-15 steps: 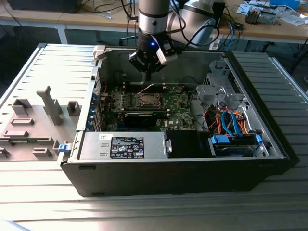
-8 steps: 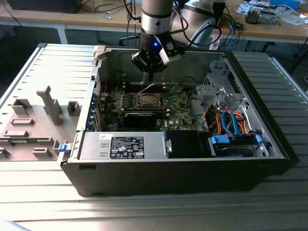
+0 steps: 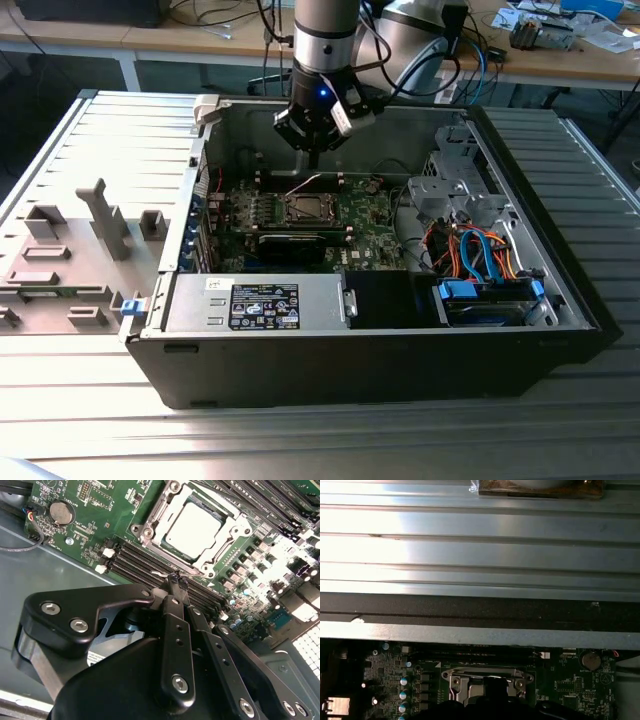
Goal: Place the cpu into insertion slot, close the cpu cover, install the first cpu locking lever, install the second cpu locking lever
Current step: 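Install the first cpu locking lever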
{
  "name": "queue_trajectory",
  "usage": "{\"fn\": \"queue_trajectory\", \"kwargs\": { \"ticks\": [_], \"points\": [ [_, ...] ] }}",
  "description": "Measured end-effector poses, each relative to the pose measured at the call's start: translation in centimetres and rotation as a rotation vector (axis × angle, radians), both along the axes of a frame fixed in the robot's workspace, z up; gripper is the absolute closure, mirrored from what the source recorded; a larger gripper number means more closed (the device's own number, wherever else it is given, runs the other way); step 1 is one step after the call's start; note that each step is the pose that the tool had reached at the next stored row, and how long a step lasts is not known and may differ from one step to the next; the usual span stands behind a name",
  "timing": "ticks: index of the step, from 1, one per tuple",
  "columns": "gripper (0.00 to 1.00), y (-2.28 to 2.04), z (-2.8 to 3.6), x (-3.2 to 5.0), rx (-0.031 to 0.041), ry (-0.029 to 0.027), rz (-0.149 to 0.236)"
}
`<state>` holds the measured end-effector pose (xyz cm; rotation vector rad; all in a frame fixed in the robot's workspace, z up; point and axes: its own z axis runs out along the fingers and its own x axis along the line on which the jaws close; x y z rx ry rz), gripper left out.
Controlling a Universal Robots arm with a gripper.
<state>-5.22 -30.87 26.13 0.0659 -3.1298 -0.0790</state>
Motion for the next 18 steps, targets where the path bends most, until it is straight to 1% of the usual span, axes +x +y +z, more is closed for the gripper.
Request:
{"fn": "queue_trajectory", "kwargs": {
  "ticks": [4, 8, 9, 15, 18],
  "points": [
    [0.89, 0.0, -0.02, -0.17, 0.0003, -0.0002, 0.0],
    [0.89, 0.0, -0.03, -1.25, 0.0002, -0.0002, 0.003],
    [0.89, 0.0, -0.04, -1.35, 0.0001, -0.0001, 0.003],
    [0.89, 0.0, -0.04, -1.36, 0.0001, 0.0, 0.003],
    [0.89, 0.0, -0.08, -1.54, 0.0002, -0.0001, 0.003]
  ]
}}
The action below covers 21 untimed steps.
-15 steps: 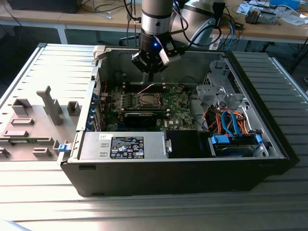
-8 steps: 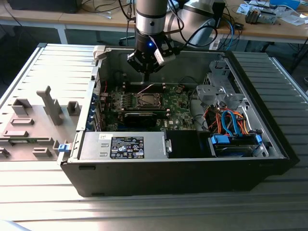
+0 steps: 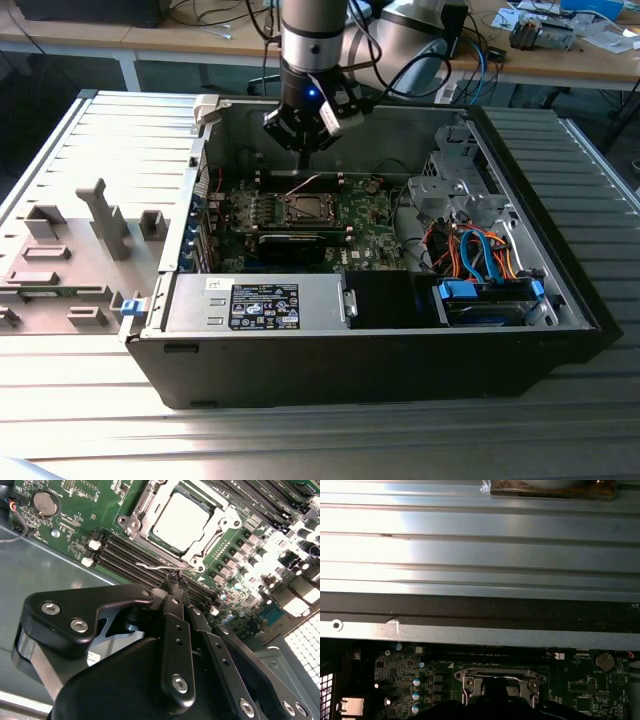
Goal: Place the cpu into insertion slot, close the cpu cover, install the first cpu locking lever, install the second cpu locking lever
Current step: 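Install the first cpu locking lever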
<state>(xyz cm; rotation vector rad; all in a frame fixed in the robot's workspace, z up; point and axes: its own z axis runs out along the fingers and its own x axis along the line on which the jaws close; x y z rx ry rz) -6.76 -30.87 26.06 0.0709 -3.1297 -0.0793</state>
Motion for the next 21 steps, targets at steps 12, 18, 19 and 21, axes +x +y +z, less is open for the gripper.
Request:
{"fn": "queue_trajectory", "kwargs": {
  "ticks": [12, 18, 19, 21],
  "points": [
    [0.89, 0.0, -0.38, -0.24, -0.0001, 0.0001, 0.027],
    [0.89, 0.0, -0.56, -0.24, -0.0001, 0.0001, 0.044],
    [0.89, 0.0, -0.58, -0.24, -0.0001, 0.0001, 0.046],
    [0.89, 0.0, -0.63, -0.24, -0.0001, 0.0001, 0.05]
  ]
}}
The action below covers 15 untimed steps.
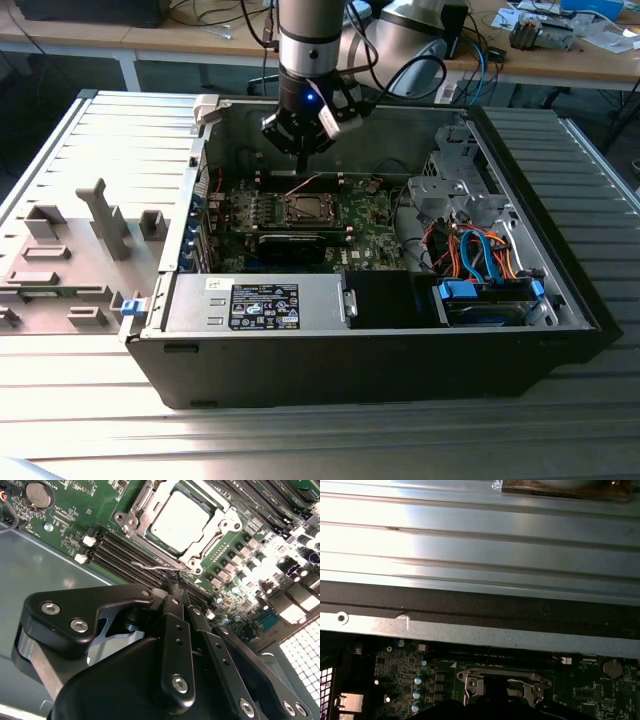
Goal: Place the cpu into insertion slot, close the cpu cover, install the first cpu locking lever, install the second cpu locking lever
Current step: 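Install the first cpu locking lever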
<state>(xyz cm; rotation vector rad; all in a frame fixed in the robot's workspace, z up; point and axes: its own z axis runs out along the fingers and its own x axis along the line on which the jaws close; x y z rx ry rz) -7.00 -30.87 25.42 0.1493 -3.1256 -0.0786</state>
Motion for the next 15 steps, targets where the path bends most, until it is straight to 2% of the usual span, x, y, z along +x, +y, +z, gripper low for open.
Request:
{"fn": "queue_trajectory", "kwargs": {
  "ticks": [15],
  "points": [
    [0.89, 0.0, -0.43, 0.0, 0.0, 0.0, 0.033]
  ]
}}
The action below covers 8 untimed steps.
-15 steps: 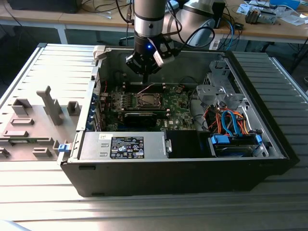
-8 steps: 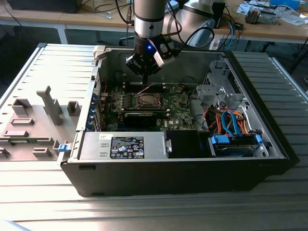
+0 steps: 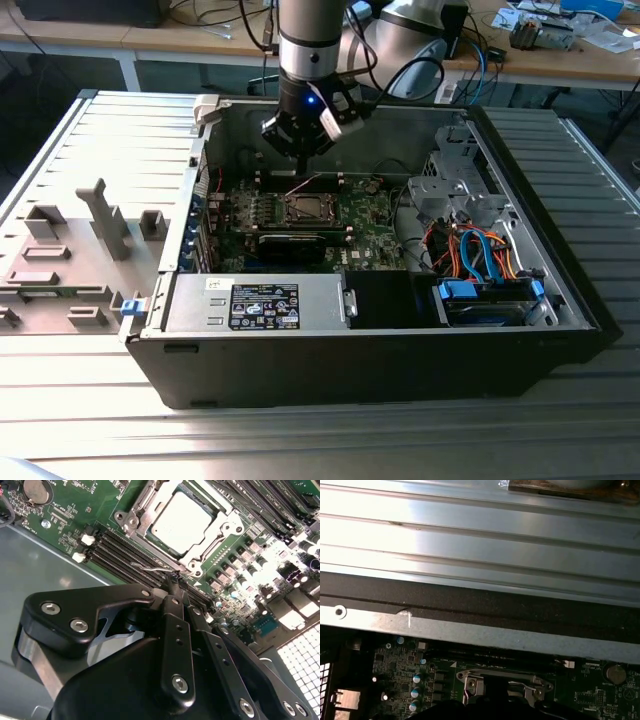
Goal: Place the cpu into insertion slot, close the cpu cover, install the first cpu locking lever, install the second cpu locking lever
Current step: 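Install the first cpu locking lever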
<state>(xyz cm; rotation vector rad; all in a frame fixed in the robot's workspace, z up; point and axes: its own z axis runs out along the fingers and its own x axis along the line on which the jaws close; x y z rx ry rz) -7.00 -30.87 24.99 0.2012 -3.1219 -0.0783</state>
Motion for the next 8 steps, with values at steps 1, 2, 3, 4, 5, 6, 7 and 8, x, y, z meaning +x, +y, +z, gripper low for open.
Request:
{"fn": "queue_trajectory", "kwargs": {
  "ticks": [1, 2, 3, 4, 5, 6, 7, 8],
  "points": [
    [0.89, 0.0, -0.03, 0.0, 0.0, 0.0, 0.002],
    [0.89, 0.0, -0.05, 0.0, 0.0, 0.0, 0.003],
    [0.89, 0.0, -0.07, 0.0, 0.0, 0.0, 0.004],
    [0.89, 0.0, -0.09, 0.0, 0.0, 0.0, 0.005],
    [0.89, 0.0, -0.11, 0.0, 0.0, 0.0, 0.006],
    [0.89, 0.0, -0.14, 0.0, 0.0, 0.0, 0.008],
    [0.89, 0.0, -0.17, 0.0, 0.0, 0.0, 0.01],
    [0.89, 0.0, -0.2, 0.0, 0.0, 0.0, 0.012]
  ]
}}
